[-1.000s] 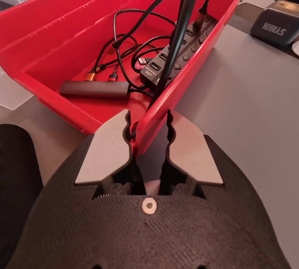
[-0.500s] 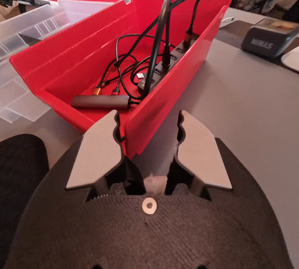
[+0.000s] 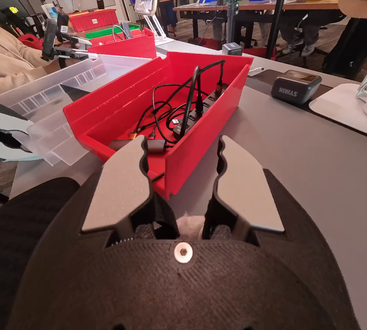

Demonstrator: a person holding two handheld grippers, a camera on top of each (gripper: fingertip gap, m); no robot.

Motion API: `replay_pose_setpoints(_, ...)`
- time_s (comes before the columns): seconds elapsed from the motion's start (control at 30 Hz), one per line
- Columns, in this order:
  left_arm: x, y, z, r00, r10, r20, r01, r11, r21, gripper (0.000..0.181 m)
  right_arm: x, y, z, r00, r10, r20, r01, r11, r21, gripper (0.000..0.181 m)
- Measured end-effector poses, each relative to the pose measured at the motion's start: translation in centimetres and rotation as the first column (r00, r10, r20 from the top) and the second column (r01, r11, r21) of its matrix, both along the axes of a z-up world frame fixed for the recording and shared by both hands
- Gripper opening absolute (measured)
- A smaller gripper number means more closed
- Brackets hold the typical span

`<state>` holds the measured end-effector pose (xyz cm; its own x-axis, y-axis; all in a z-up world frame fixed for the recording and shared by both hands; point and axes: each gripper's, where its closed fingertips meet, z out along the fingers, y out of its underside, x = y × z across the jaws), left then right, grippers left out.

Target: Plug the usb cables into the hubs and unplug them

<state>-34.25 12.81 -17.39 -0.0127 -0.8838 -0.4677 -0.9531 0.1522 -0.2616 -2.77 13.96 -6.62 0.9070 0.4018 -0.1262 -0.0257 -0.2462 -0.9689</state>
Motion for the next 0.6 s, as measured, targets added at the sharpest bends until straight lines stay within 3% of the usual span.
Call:
replay_pose_setpoints(0.23, 0.7, 1.2, 1.5, 0.999, -0.011, -0.046, 0.024, 0.96, 0.28, 0.03, 0.0, 0.1, -0.3, 1.0, -0.006, 0.027, 0.006, 1.0, -0.01, 0.065)
replay_pose_setpoints(0.4, 1.1, 1.3, 3.3, 0.999, 0.045, -0.021, -0.035, 0.943, 0.331, 0.03, 0.3, 0.2, -0.3, 0.999, -0.02, 0.025, 0.02, 1.0, -0.007, 0.064)
replay_pose_setpoints(0.6, 1.8, 1.9, 6.9, 0.998, 0.065, 0.007, -0.059, 0.849, 0.525, 0.03, 0.3, 0.0, 0.2, 0.999, -0.027, 0.033, 0.027, 1.0, 0.01, 0.062)
